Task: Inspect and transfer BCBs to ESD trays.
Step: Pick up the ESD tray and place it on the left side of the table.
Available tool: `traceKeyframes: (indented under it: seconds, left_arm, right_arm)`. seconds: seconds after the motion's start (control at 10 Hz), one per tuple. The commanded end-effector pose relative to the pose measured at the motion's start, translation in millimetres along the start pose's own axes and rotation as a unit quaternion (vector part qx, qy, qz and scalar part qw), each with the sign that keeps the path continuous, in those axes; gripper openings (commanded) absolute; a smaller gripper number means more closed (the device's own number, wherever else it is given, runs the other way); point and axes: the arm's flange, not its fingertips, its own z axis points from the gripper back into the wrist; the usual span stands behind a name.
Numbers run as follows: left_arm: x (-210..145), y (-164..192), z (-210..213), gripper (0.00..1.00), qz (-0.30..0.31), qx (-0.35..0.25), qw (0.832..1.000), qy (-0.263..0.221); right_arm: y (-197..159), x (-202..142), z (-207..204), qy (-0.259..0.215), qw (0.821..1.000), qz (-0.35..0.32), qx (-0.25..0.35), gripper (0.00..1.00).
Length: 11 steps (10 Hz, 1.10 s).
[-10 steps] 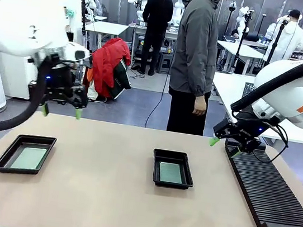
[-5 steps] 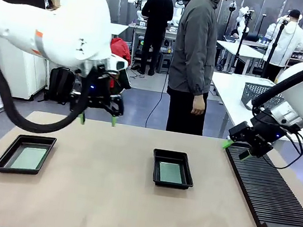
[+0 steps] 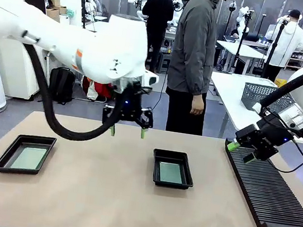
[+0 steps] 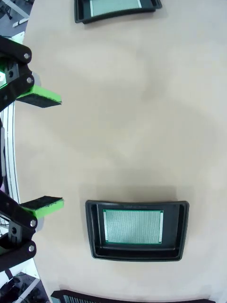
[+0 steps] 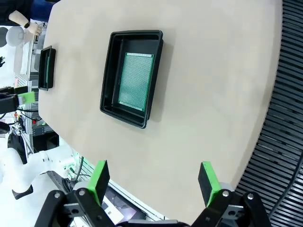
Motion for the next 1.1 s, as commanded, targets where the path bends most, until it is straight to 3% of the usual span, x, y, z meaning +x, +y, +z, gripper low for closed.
traceKeyframes:
  seconds: [0.0, 0.3, 1.0]
  left_arm:
    - [18, -33, -21, 1.00, 0.001, 0.013, 1.000, 0.002]
    - [26, -64, -59, 1.00, -0.006, 0.012, 1.000, 0.011]
    - [47, -85, -136, 1.00, -0.012, 0.005, 1.000, 0.017]
  right_arm:
    - [4, 2, -2, -0.005, 1.000, -0.007, -0.003, 1.00]
    - [4, 2, -2, -0.005, 1.000, -0.007, -0.003, 1.00]
    - [4, 2, -2, -0.005, 1.000, -0.007, -0.003, 1.00]
